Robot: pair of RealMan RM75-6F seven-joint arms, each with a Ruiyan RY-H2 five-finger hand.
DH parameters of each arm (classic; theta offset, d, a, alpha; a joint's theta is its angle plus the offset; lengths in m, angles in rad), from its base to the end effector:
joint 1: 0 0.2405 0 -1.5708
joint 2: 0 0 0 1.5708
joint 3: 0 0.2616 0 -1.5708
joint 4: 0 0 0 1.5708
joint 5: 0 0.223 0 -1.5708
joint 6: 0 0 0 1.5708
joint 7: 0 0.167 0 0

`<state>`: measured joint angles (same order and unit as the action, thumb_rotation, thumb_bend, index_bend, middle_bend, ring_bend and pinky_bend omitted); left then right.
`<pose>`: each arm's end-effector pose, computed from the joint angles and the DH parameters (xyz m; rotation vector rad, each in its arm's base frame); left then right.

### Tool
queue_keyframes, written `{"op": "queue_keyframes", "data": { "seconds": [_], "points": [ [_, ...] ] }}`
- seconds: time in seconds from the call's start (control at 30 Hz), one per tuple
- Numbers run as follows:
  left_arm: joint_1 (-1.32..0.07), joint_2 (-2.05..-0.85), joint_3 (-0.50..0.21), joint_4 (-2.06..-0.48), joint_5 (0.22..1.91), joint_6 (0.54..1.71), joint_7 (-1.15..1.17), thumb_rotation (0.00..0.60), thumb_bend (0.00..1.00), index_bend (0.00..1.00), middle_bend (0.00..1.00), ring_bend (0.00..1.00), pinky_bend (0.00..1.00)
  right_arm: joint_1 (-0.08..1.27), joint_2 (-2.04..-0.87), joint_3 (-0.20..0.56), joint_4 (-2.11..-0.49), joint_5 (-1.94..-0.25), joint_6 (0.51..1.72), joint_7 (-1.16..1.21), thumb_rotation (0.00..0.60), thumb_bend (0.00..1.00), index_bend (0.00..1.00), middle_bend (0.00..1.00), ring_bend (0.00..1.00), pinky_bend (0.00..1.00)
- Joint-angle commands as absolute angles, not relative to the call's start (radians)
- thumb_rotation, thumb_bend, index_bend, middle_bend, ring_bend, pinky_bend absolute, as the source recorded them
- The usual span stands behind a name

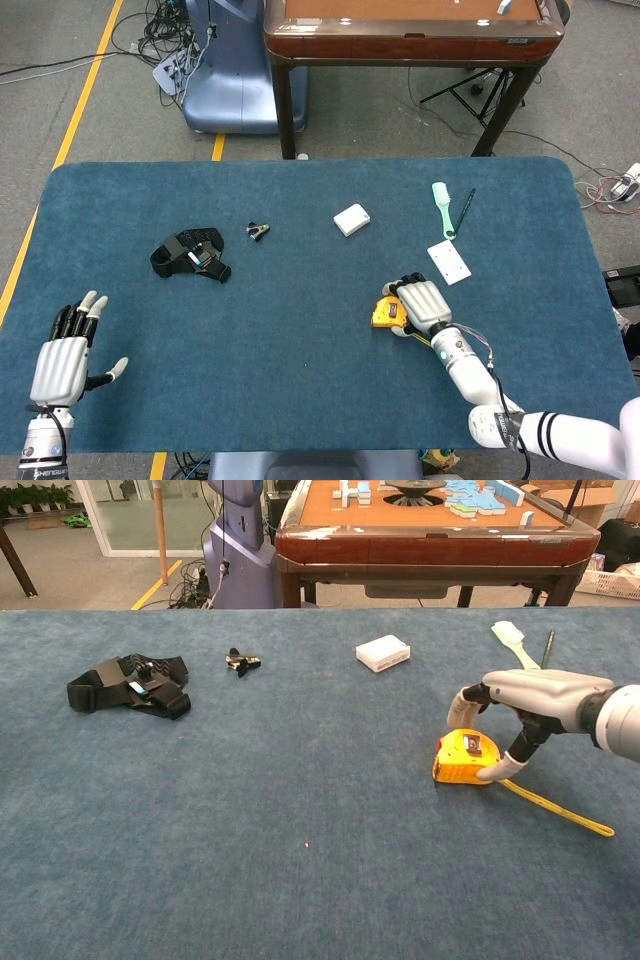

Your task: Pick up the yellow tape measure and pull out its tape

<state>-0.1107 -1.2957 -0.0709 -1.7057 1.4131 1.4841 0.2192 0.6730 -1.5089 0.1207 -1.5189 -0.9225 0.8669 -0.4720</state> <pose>-0.2856 0.2137 0.0919 -1.3284 -0.9701 -0.9223 -0.2053 -0.3428 -0.0490 1.8769 -1.1060 0.6414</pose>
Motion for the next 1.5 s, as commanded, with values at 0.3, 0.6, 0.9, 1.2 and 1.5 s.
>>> {"op": "queue_keyframes", "data": {
  "seconds": [0.3,0.6,0.9,1.2,1.5],
  "points": [
    [-0.113,-1.299,-0.072,-1.704,1.409,1.478,0.219,0.600,0.17,0.00,0.00,0.00,0.00,0.699,-1.514,0.092,-1.507,-0.899,0.849,-0.494,0.600,0.26,0.31,0.31,0.19,0.13],
    [-0.119,-1.305,-0.074,-1.697,1.405,1.468,0.216,0.600,0.17,0.00,0.00,0.00,0.00,0.711,-1.526,0.083,-1.490,-0.879,0.848,-0.494,0.600,0.30,0.31,0.32,0.21,0.13],
    [-0.140,-1.288,-0.082,-1.702,1.407,1.439,0.198,0.600,0.17,0.00,0.00,0.00,0.00,0.720,-1.516,0.098,-1.522,-0.881,0.870,-0.480,0.600,0.60,0.47,0.48,0.33,0.20],
    [-0.249,-1.227,-0.133,-1.746,1.417,1.298,0.083,0.600,0.17,0.00,0.00,0.00,0.00,0.756,-1.430,0.168,-1.681,-0.892,0.901,-0.466,0.600,0.70,0.61,0.60,0.48,0.28],
    [-0.386,-1.219,-0.205,-1.787,1.376,1.130,-0.086,0.600,0.17,0.00,0.00,0.00,0.00,0.845,-1.404,0.235,-1.794,-0.776,0.912,-0.525,0.600,0.71,0.63,0.63,0.51,0.31]
  ]
}}
